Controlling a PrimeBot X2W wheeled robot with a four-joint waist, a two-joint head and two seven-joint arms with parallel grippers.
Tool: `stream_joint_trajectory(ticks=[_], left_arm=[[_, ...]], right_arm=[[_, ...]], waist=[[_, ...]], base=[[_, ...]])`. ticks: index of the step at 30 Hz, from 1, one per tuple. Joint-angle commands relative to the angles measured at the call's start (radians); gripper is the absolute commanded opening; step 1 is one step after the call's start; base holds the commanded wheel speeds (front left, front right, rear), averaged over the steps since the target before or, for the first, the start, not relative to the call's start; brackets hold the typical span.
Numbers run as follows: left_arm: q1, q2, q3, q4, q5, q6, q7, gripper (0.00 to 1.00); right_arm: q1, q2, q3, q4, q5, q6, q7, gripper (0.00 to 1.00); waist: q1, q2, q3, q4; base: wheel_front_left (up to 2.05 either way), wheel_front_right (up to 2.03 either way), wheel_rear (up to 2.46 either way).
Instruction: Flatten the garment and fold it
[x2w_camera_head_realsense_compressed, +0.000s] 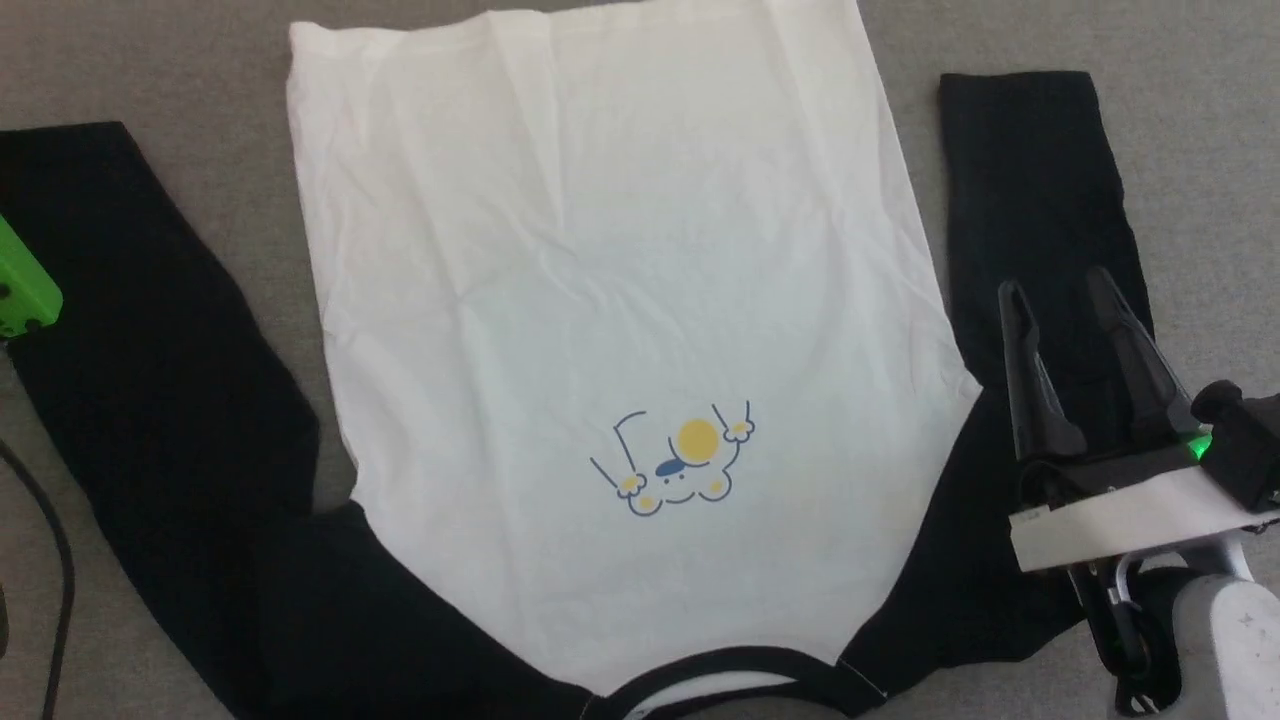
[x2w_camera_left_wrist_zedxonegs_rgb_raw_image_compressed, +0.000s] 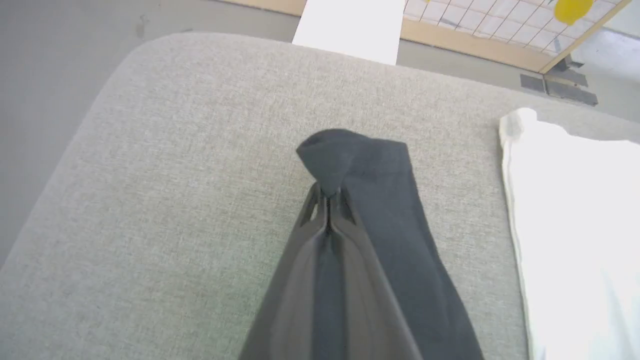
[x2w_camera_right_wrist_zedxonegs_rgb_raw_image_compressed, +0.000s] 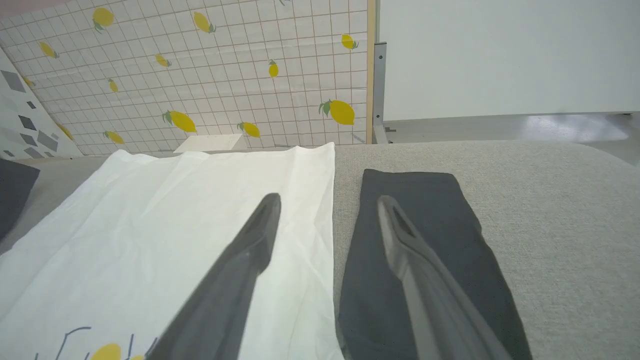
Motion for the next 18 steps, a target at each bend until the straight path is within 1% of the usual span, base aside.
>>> stream_joint_trajectory(ticks=[1,6,10,12,14,18], left_arm=[[0.018,-0.001,0.000,-0.022,0.012,-0.013,-0.021,0.00],[0.045,-0.003,-0.019,-0.139,0.016,-0.041,-0.049,0.00],[0.063,-0.019,-0.063,-0.274,0.011,-0.057,-0.024,0.00],[0.059,-0.027,-0.088,-0.325,0.001,-0.078,-0.013,0.00],[0.049,-0.045,-0.121,-0.368,-0.007,-0.094,-0.002,0.00],[0.023,-0.099,-0.206,-0.465,-0.006,-0.097,0.038,0.00]], right_arm=[[0.020,0.003,-0.006,0.000,-0.004,-0.002,0.005,1.00],[0.074,0.007,-0.033,-0.014,-0.012,-0.002,0.031,1.00],[0.115,0.014,-0.051,-0.034,-0.018,-0.002,0.054,1.00],[0.133,0.017,-0.059,-0.048,-0.020,-0.002,0.066,1.00],[0.145,0.020,-0.066,-0.058,-0.021,-0.002,0.075,1.00],[0.160,0.024,-0.070,-0.077,-0.025,-0.002,0.087,1.00]], waist=[[-0.0001,0.0072,-0.090,0.037],[-0.0001,0.0072,-0.174,0.066],[-0.0001,0.0072,-0.227,0.087],[-0.0001,0.0072,-0.247,0.096],[-0.0001,0.0072,-0.265,0.103],[-0.0001,0.0072,-0.287,0.108]], base=[[0.00,0.00,0.00],[0.00,0.00,0.00],[0.00,0.00,0.00],[0.00,0.00,0.00],[0.00,0.00,0.00],[0.00,0.00,0.00]])
